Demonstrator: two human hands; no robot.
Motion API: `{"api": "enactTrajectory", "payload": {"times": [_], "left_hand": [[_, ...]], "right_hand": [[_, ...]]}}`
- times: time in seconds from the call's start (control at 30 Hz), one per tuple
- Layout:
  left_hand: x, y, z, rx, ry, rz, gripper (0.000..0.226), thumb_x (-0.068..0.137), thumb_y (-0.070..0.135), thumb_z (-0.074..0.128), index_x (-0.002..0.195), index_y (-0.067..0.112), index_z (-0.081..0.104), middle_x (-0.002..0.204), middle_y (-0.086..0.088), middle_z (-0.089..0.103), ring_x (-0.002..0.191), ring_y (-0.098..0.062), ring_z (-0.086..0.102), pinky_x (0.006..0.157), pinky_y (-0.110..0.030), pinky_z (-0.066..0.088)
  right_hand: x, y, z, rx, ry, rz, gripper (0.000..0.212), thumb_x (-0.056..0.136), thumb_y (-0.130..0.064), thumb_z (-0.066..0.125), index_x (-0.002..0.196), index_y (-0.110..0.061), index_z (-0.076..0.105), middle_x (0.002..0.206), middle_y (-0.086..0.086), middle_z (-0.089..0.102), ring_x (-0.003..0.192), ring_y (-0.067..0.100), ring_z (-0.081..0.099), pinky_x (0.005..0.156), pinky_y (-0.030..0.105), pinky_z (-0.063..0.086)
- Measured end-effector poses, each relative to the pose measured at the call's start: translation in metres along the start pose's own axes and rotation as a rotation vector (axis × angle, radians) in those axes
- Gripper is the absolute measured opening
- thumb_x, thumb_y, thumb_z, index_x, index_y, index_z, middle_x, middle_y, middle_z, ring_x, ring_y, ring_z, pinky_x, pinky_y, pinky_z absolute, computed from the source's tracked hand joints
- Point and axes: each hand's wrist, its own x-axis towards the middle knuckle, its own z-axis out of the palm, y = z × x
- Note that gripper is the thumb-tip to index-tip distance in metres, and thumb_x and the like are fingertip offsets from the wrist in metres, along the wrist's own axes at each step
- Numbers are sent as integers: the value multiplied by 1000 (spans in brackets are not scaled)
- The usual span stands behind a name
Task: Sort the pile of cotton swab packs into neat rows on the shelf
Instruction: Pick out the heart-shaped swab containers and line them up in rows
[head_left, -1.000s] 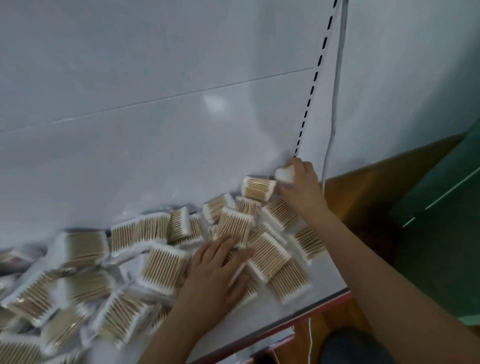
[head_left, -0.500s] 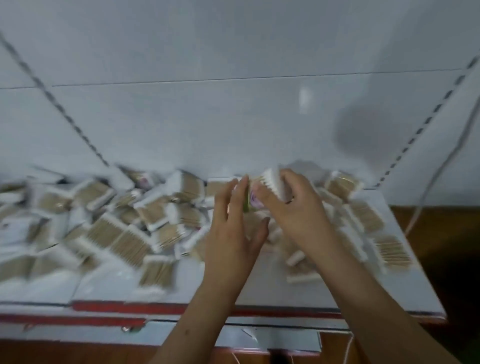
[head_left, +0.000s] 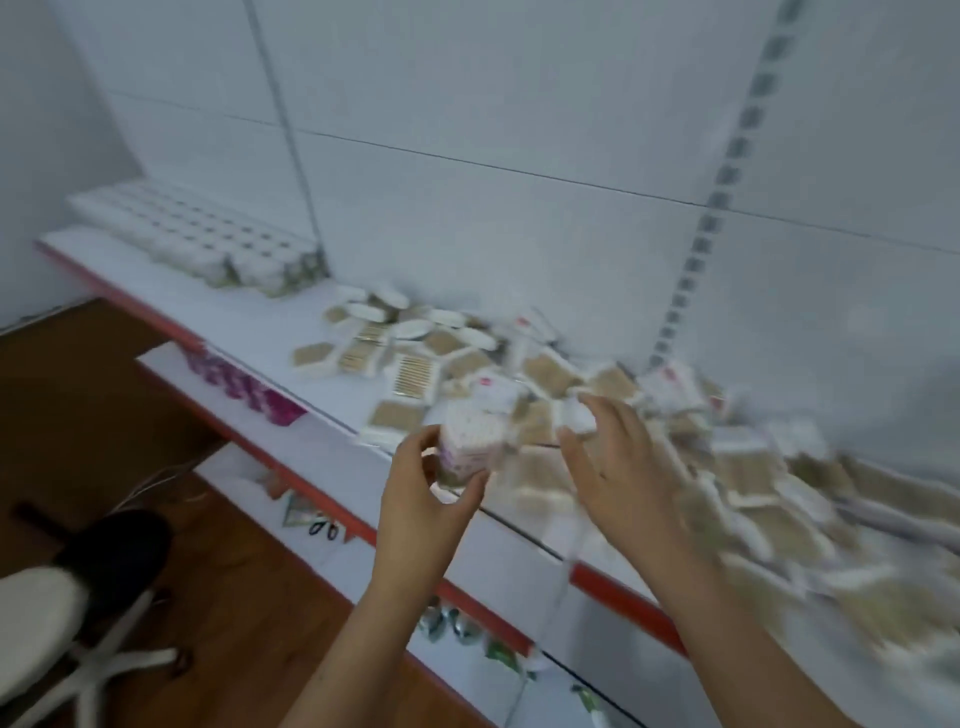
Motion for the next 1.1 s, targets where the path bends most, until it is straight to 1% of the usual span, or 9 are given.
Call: {"api": "enactTrajectory", "payload": {"times": [0.07,0.13,0.27,0.47,0.53,0.67,0.83,0.97,1.1], "left_hand": [[21,-21,-42,-7,61,-40,54,84,29,80,125,39,46,117,25,56,99,10,59,79,-14,54],[39,-38,-78,7,100,-85,54,85,34,79,124,42,43,114,32,52,100,17,55,79,-11,51],[82,-70,-134,45,181,-138,57,82,43,78,126,45,42,111,39,47,101,18,51,81,-12,49],[168,-121,-186,103,252,-228,67,82,41,78,140,28,48,137,13,52,119,-7,56,89,-19,52],[202,-136,-203,134,248,-234,66,83,39,77,141,27,47,139,9,52,117,-5,54,93,-20,52],[260,-159,-241,246,220,-301,67,86,39,75,145,26,45,144,6,51,118,-2,47,93,-20,44],[324,-189,-283,326,244,-327,65,87,40,74,144,23,47,139,5,53,117,-6,51,94,-23,45],[365,-212,-297,330,200,-302,57,87,39,75,137,20,55,128,4,53,112,-11,56,98,-29,52],[414,-240,-305,310,95,-256,47,87,35,77,130,23,60,123,6,55,109,-8,57,94,-24,49]], "right_hand": [[13,-20,44,-34,-68,-32,71,94,-65,31,148,-20,38,152,0,36,142,16,30,115,32,28],[25,-42,80,-73,-125,-69,68,97,-60,35,150,-18,35,155,1,33,144,16,26,115,28,25],[62,-86,139,-117,-187,-155,73,94,-65,25,148,-18,37,153,-1,35,142,15,28,114,31,29],[143,-130,225,-38,-239,-202,64,97,-55,33,150,-19,34,156,0,29,145,15,24,117,33,29],[172,-145,254,-8,-255,-209,61,99,-50,38,151,-19,33,157,0,29,145,15,23,118,35,30],[225,-180,302,19,-324,-206,58,101,-41,45,153,-19,30,159,0,25,146,15,24,115,28,28],[277,-216,361,-10,-423,-211,61,102,-42,43,154,-19,24,162,0,19,148,15,20,117,33,31],[302,-231,400,-86,-503,-169,67,102,-43,43,157,-15,16,164,5,15,150,20,14,120,32,20],[329,-234,436,-239,-470,-31,76,102,-49,38,158,-10,5,165,13,8,152,28,8,124,42,9]]}}
